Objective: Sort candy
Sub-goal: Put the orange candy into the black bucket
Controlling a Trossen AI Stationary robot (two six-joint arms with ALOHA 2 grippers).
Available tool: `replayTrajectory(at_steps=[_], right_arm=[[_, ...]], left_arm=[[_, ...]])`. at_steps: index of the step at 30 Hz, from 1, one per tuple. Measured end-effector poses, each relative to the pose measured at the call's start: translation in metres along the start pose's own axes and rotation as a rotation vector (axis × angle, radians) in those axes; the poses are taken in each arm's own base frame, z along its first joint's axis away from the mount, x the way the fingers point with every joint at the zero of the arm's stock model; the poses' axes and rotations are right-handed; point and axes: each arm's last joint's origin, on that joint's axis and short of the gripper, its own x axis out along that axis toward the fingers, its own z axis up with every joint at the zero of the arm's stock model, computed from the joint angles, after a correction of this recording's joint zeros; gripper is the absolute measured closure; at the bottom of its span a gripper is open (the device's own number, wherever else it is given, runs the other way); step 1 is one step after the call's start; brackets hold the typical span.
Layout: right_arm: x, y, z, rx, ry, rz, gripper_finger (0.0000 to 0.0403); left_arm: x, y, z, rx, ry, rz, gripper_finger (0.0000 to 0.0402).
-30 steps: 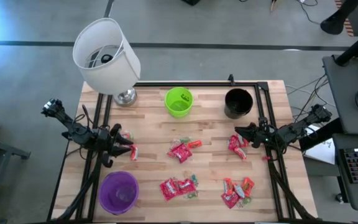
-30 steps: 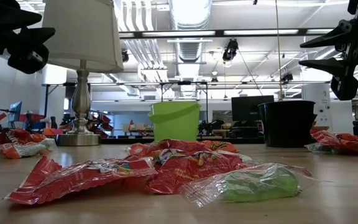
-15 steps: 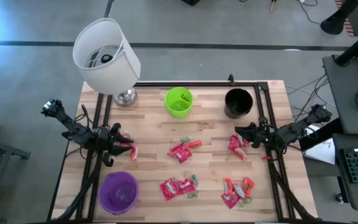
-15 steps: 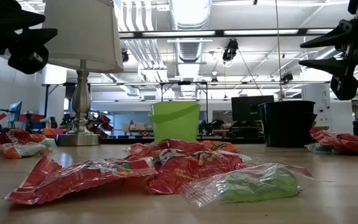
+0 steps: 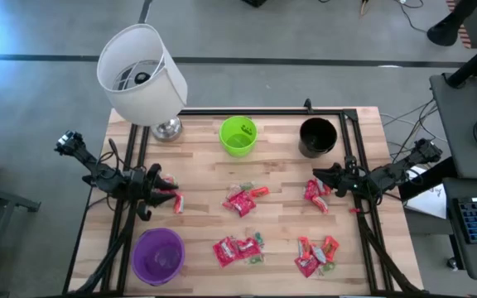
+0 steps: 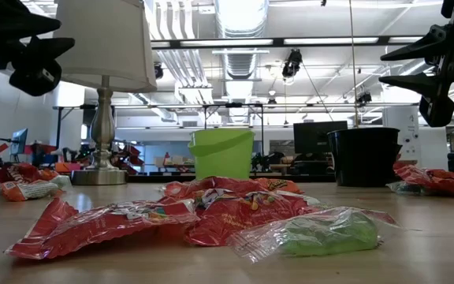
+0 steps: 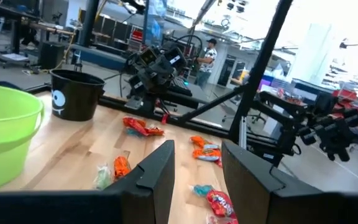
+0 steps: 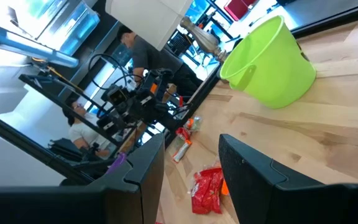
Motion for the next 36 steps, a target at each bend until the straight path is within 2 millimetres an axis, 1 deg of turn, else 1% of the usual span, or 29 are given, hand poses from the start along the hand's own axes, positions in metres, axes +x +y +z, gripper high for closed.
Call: replayTrajectory(at_steps=[2, 7, 11, 14, 20, 26, 28, 32, 36], right_arm=[[0.000, 0.000, 0.000, 0.008, 0.000, 0.000, 0.0257], [0.000, 0.001, 0.000, 0.109, -0.001, 0.007, 0.0257], [0.000, 0.001, 0.001, 0.114, 0.001, 0.014, 0.0257], [0.000, 0.002, 0.001, 0.103, -0.002, 0.018, 0.0257], [-0.001, 0.009, 0.008, 0.062, -0.056, 0.078, 0.0257], [-0.005, 0.024, 0.023, 0.004, -0.143, 0.258, 0.0257], [-0.006, 0.029, 0.028, -0.037, -0.146, 0.291, 0.0257], [-0.008, 0.046, 0.045, -0.126, -0.169, 0.303, 0.0257], [-0.009, 0.067, 0.063, -0.239, -0.122, 0.292, 0.0257]], left_arm=[[0.000, 0.001, 0.000, -0.018, -0.008, 0.026, 0.0287], [0.000, 0.000, 0.006, -0.063, -0.057, 0.022, 0.0287], [-0.001, -0.001, 0.014, -0.115, -0.132, 0.045, 0.0287], [-0.001, -0.003, 0.023, -0.112, -0.147, 0.043, 0.0287], [0.000, -0.012, 0.051, -0.037, -0.144, 0.036, 0.0287], [0.009, -0.027, 0.079, 0.047, -0.048, 0.059, 0.0287], [0.012, -0.033, 0.091, 0.069, -0.020, 0.066, 0.0287], [0.019, -0.044, 0.113, 0.130, 0.055, 0.082, 0.0287], [0.024, -0.052, 0.133, 0.190, 0.114, 0.139, 0.0287]])
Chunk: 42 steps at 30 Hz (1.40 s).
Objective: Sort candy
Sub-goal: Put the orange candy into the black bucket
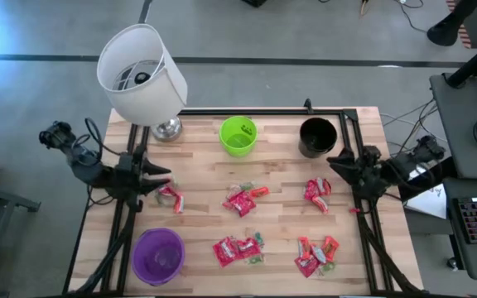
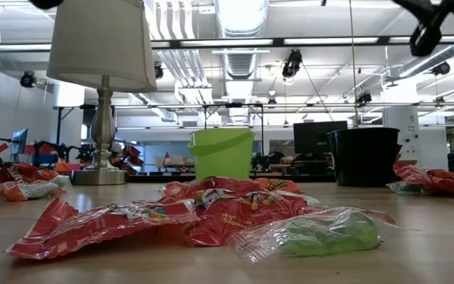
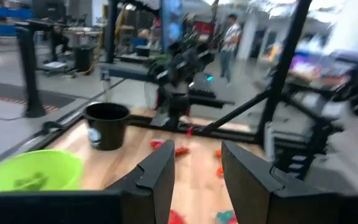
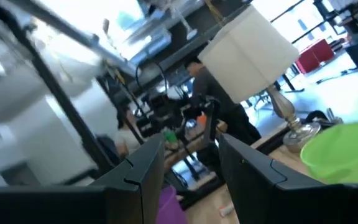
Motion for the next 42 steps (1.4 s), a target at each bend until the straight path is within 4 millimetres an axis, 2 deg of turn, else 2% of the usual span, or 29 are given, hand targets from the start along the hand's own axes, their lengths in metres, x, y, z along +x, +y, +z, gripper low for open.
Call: replayTrajectory(at_steps=[6, 11, 18, 26, 37, 42], right_arm=[[0.014, 0.024, 0.032, -0.117, 0.166, -0.065, 0.0257], [0.028, 0.040, 0.046, -0.252, 0.343, -0.138, 0.0257], [0.054, 0.055, 0.034, -0.340, 0.575, -0.286, 0.0257], [0.080, 0.078, 0.041, -0.368, 0.580, -0.278, 0.0257], [0.104, 0.097, 0.043, -0.405, 0.594, -0.274, 0.0257], [0.118, 0.104, 0.037, -0.570, 0.639, -0.242, 0.0257]], left_arm=[[-0.002, -0.002, 0.026, -0.015, 0.100, 0.074, 0.0287], [-0.004, -0.002, 0.034, -0.002, 0.212, 0.118, 0.0287], [-0.003, -0.001, 0.026, -0.002, 0.309, 0.179, 0.0287], [-0.001, -0.003, 0.025, -0.011, 0.313, 0.183, 0.0287], [0.000, -0.004, 0.026, -0.128, 0.298, 0.199, 0.0287], [0.003, -0.006, 0.024, -0.171, 0.299, 0.210, 0.0287]])
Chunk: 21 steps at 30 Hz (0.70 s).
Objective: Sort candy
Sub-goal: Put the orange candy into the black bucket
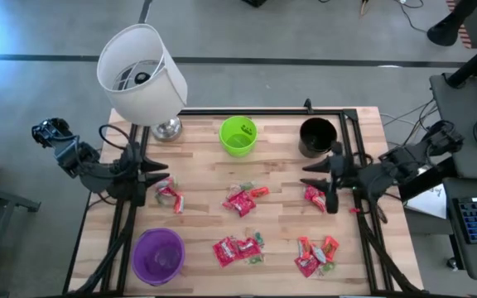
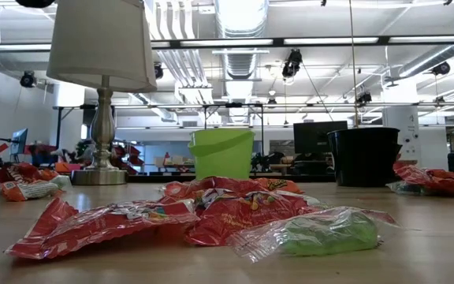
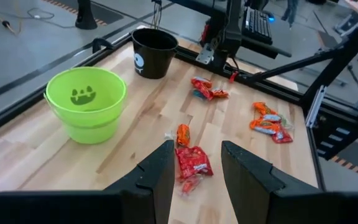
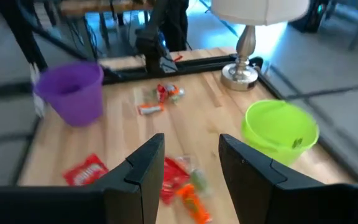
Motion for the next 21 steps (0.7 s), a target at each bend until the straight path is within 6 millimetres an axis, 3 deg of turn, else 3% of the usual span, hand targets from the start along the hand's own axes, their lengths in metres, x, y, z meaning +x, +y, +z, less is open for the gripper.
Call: replayTrajectory(at_steps=[8, 14, 21], right_arm=[[0.017, 0.011, 0.012, -0.086, 0.042, -0.040, 0.0257], [0.026, -0.003, 0.005, -0.096, 0.244, -0.147, 0.0257], [0.038, -0.010, 0.000, -0.043, 0.377, -0.100, 0.0257]], left_arm=[[0.007, -0.007, -0.003, -0.036, 0.019, 0.021, 0.0287], [0.009, -0.011, -0.002, -0.113, 0.002, 0.012, 0.0287], [0.002, -0.012, 0.013, -0.105, -0.089, 0.026, 0.0287]])
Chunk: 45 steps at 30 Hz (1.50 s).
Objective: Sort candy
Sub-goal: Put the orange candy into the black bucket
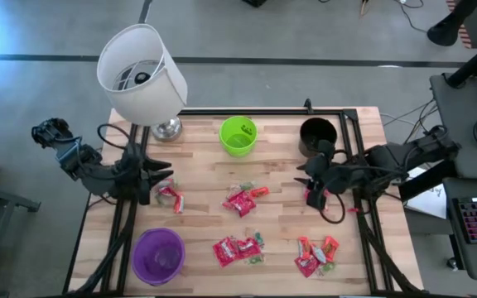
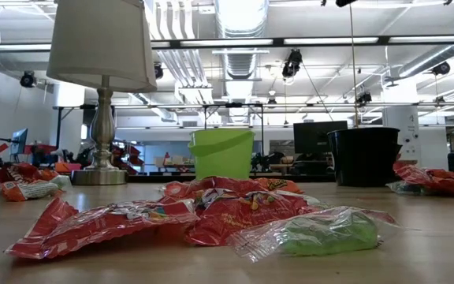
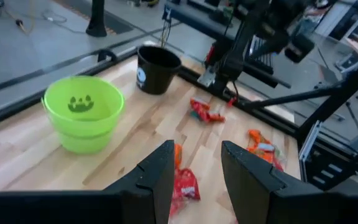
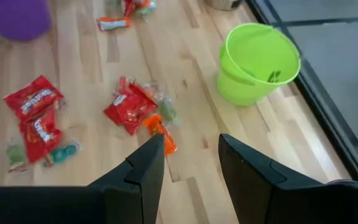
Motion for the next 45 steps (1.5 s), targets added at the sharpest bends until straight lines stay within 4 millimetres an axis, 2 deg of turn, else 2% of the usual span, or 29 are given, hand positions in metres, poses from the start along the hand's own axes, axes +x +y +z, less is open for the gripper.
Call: replayTrajectory(at_steps=[13, 21, 25, 33, 39, 45], right_arm=[[0.020, 0.005, 0.002, 0.043, 0.043, -0.056, 0.0255], [0.042, 0.011, 0.007, 0.069, 0.128, -0.027, 0.0219], [0.046, 0.013, 0.007, 0.062, 0.180, -0.049, 0.0202], [0.042, 0.002, -0.028, 0.206, 0.531, -0.204, 0.0197], [0.047, 0.005, -0.046, 0.305, 0.658, -0.184, 0.0197], [0.065, 0.007, -0.073, 0.423, 0.747, -0.227, 0.0197]], left_arm=[[-0.025, -0.001, 0.043, 0.148, -0.072, -0.057, 0.0287], [-0.032, 0.005, 0.050, 0.172, -0.046, -0.049, 0.0287], [-0.034, 0.008, 0.050, 0.173, -0.045, -0.048, 0.0287], [-0.031, 0.011, 0.041, 0.230, 0.026, -0.057, 0.0287], [-0.031, 0.011, 0.038, 0.255, 0.059, -0.073, 0.0287], [-0.032, 0.013, 0.036, 0.278, 0.099, -0.092, 0.0287]])
